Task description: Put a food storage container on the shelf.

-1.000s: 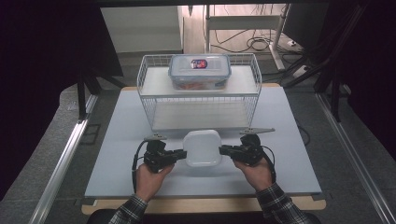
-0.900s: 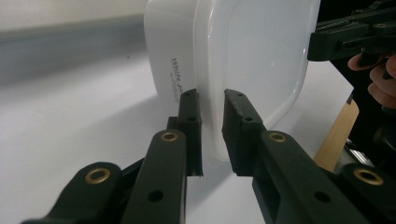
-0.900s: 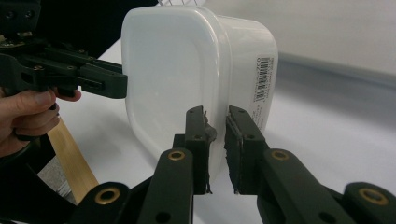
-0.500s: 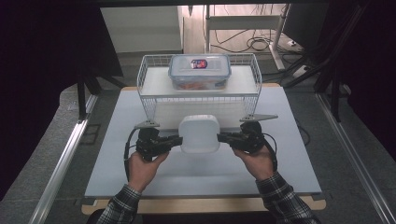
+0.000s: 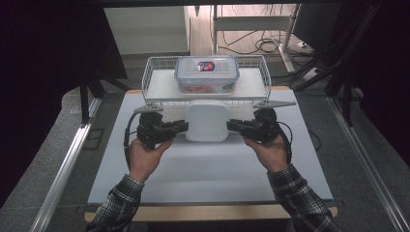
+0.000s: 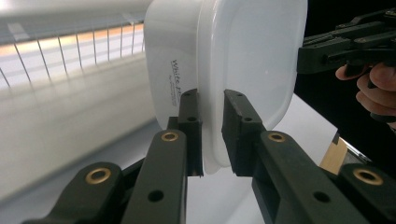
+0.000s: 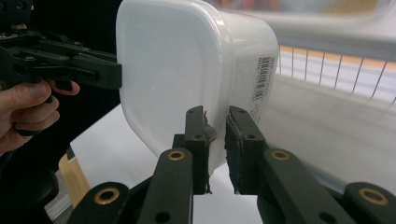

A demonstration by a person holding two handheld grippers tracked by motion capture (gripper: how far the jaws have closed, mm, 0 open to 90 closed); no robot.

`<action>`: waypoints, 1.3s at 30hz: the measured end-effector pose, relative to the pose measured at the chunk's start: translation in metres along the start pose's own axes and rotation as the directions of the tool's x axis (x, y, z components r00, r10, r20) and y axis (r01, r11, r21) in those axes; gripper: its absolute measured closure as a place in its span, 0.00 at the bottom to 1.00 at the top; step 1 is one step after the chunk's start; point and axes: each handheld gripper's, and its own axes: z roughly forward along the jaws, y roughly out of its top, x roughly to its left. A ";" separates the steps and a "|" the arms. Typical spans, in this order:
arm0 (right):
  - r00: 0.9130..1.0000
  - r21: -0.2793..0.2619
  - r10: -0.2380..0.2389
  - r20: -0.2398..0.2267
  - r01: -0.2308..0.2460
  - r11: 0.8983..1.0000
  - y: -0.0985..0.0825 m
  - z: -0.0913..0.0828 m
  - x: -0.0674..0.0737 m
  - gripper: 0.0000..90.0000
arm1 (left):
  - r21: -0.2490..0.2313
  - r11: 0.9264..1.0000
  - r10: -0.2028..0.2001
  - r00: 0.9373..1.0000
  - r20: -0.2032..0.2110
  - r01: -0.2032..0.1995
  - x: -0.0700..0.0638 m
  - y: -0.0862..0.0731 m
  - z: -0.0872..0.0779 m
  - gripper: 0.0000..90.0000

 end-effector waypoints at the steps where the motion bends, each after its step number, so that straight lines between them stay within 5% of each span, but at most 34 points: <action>1: 1.000 -0.003 -0.001 0.001 0.001 1.000 0.004 -0.001 0.001 0.88 | -0.004 1.000 0.004 1.000 -0.002 -0.004 -0.001 0.004 -0.001 0.88; 26: 0.991 -0.111 -0.108 0.079 0.116 0.987 0.100 -0.021 0.009 0.88 | -0.099 0.987 0.118 0.991 -0.066 -0.124 -0.002 0.095 -0.021 0.87; 39: 0.989 -0.119 -0.090 0.113 0.104 0.987 0.133 -0.009 -0.003 0.87 | -0.096 0.991 0.081 0.993 -0.090 -0.090 0.010 0.124 -0.013 0.87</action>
